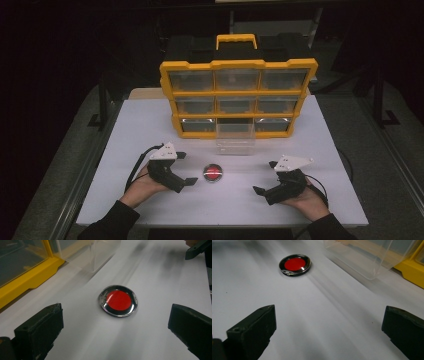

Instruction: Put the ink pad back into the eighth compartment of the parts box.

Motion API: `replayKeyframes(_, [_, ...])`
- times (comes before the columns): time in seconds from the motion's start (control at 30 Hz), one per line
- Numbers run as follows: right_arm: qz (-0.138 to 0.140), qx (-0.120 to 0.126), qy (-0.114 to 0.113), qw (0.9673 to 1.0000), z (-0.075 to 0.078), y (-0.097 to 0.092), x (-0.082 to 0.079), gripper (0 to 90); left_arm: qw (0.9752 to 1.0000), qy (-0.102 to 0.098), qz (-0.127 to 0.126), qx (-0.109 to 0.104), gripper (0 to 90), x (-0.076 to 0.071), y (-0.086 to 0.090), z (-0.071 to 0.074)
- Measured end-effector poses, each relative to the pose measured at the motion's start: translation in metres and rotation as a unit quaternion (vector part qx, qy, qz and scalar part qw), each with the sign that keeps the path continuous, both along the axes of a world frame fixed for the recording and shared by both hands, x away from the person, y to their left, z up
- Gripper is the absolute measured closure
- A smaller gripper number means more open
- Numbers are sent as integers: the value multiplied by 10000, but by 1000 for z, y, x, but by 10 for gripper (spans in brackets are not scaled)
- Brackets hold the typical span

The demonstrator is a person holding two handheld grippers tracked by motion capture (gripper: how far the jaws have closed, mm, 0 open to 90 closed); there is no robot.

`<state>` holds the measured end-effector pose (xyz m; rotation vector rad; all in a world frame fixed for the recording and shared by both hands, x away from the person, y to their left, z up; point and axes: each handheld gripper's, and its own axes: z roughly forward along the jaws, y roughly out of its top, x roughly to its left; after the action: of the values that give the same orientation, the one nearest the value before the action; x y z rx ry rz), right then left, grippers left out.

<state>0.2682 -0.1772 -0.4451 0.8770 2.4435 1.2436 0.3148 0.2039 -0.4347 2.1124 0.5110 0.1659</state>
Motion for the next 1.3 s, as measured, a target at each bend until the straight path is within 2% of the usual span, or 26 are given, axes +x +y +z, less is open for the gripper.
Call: replayKeyframes(1.3, [9,4,1,10000,0,0,0,0,9999,-1,-131,-60,0,12,-21,5])
